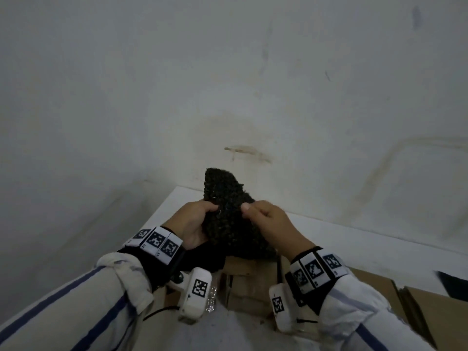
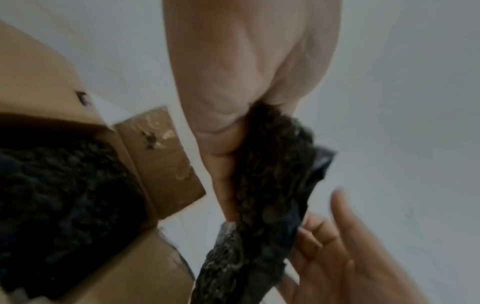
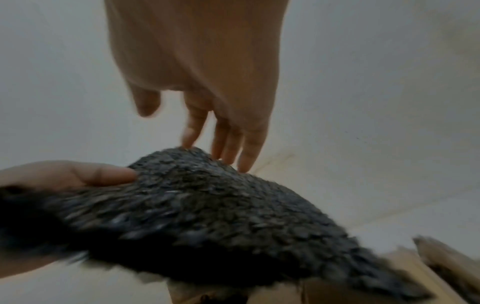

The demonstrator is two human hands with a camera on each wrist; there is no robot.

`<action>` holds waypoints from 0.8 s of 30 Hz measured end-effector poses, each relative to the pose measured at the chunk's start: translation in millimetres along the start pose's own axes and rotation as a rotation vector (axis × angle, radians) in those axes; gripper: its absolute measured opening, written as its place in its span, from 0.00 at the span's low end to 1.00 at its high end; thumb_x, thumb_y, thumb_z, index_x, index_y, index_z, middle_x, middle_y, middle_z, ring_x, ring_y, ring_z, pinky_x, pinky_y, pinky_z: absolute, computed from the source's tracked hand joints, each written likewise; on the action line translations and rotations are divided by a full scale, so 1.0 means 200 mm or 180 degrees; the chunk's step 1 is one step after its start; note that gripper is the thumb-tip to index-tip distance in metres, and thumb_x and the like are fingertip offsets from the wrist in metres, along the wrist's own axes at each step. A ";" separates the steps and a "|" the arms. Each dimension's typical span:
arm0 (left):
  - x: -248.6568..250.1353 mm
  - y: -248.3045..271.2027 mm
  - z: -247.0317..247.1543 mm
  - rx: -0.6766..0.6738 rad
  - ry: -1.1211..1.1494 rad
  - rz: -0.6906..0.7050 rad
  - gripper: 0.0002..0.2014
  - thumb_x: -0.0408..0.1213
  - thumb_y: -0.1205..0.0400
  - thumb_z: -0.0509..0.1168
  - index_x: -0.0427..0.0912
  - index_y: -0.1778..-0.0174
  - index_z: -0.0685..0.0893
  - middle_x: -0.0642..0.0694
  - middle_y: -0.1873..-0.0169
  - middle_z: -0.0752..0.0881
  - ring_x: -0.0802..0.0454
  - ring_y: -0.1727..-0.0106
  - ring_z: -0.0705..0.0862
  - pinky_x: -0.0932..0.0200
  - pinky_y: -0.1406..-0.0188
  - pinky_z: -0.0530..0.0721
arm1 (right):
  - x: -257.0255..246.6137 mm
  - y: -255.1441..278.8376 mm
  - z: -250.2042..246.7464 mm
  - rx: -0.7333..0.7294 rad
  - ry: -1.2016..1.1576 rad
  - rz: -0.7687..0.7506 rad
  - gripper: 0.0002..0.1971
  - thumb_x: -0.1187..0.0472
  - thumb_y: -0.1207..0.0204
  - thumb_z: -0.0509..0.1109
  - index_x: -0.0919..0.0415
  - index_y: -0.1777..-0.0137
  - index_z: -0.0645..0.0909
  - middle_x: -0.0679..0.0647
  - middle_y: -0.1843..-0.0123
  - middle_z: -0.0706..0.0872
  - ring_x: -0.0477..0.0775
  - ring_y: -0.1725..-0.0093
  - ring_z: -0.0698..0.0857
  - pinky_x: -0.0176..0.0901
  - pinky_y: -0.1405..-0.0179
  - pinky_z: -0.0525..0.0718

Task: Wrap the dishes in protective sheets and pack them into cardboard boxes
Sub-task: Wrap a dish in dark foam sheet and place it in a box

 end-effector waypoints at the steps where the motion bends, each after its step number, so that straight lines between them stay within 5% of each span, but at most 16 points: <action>1: 0.01 0.02 -0.04 -0.0032 0.0071 -0.0028 0.14 0.35 0.15 0.52 0.34 0.43 0.82 0.37 0.52 0.87 0.41 0.52 0.84 0.49 0.52 0.82 | 0.05 -0.02 -0.02 0.0237 -0.0076 0.0265 0.20 0.43 0.21 0.64 0.62 0.57 0.78 0.57 0.56 0.81 0.56 0.53 0.81 0.48 0.52 0.78; 3: 0.01 0.06 -0.11 -0.0104 0.0168 -0.0115 0.15 0.36 0.16 0.52 0.36 0.50 0.83 0.39 0.57 0.88 0.41 0.54 0.83 0.49 0.53 0.80 | 0.14 -0.05 0.03 0.0064 -0.0517 0.0894 0.21 0.38 0.22 0.62 0.55 0.41 0.74 0.50 0.46 0.78 0.51 0.49 0.78 0.43 0.53 0.76; 5: 0.01 0.09 -0.17 -0.0118 0.0255 -0.0150 0.16 0.36 0.17 0.51 0.35 0.53 0.84 0.39 0.60 0.89 0.40 0.54 0.83 0.48 0.52 0.80 | 0.20 -0.07 0.14 -0.0441 -0.1146 0.1317 0.32 0.35 0.25 0.64 0.48 0.25 0.64 0.47 0.33 0.75 0.50 0.38 0.78 0.45 0.43 0.77; 8: -0.02 0.10 -0.24 -0.0144 0.0400 -0.0246 0.18 0.37 0.19 0.50 0.33 0.48 0.83 0.36 0.53 0.87 0.38 0.51 0.82 0.46 0.48 0.79 | 0.21 -0.09 0.32 -0.1022 -0.1858 0.1378 0.39 0.42 0.34 0.74 0.46 0.23 0.64 0.50 0.29 0.79 0.55 0.32 0.79 0.53 0.32 0.76; 12: -0.07 0.11 -0.31 -0.0145 0.0578 -0.0395 0.20 0.37 0.20 0.48 0.32 0.52 0.84 0.35 0.61 0.90 0.37 0.53 0.82 0.46 0.51 0.78 | 0.11 -0.10 0.49 -0.1464 -0.2739 0.1332 0.31 0.67 0.37 0.69 0.64 0.29 0.73 0.62 0.35 0.82 0.63 0.38 0.83 0.52 0.41 0.84; 14: -0.08 0.10 -0.34 -0.0037 0.0620 -0.0357 0.18 0.37 0.20 0.49 0.33 0.52 0.83 0.35 0.60 0.89 0.37 0.53 0.82 0.46 0.50 0.78 | 0.10 -0.12 0.51 -0.1322 -0.2868 0.1348 0.27 0.74 0.36 0.67 0.64 0.34 0.75 0.62 0.41 0.85 0.61 0.45 0.85 0.51 0.48 0.86; 17: -0.11 0.04 -0.45 0.0289 0.0387 -0.0397 0.15 0.37 0.18 0.51 0.38 0.46 0.81 0.36 0.49 0.85 0.37 0.49 0.81 0.44 0.49 0.79 | 0.17 -0.17 0.48 -0.0796 -0.2683 0.1558 0.24 0.82 0.30 0.62 0.66 0.35 0.75 0.65 0.42 0.84 0.66 0.44 0.84 0.57 0.43 0.83; 19: -0.14 -0.01 -0.53 0.0502 -0.0139 -0.0387 0.12 0.31 0.18 0.52 0.37 0.44 0.79 0.35 0.45 0.83 0.36 0.46 0.82 0.44 0.52 0.82 | 0.21 -0.18 0.47 -0.0571 -0.2391 0.1737 0.24 0.85 0.30 0.60 0.68 0.36 0.73 0.66 0.44 0.84 0.66 0.46 0.84 0.56 0.47 0.85; 22: -0.14 -0.09 -0.61 0.0829 -0.1591 0.0285 0.08 0.21 0.22 0.57 0.38 0.62 0.73 0.38 0.60 0.78 0.41 0.55 0.80 0.51 0.60 0.78 | 0.30 -0.17 0.46 -0.0222 -0.1511 0.1844 0.23 0.85 0.31 0.63 0.66 0.38 0.71 0.61 0.50 0.81 0.63 0.47 0.82 0.57 0.47 0.84; 24: -0.11 -0.11 -0.61 0.1173 -0.2638 0.1008 0.11 0.22 0.24 0.60 0.40 0.59 0.66 0.44 0.63 0.72 0.48 0.61 0.74 0.56 0.65 0.72 | 0.36 -0.17 0.47 -0.0066 -0.0650 0.1777 0.28 0.76 0.32 0.68 0.61 0.33 0.67 0.59 0.46 0.79 0.63 0.43 0.81 0.58 0.40 0.82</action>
Point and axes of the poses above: each hand's wrist, its own y-axis away from the middle knuckle, its own z-axis out of the palm, x = y × z, the point moved 6 cm from there along -y, towards the middle knuckle
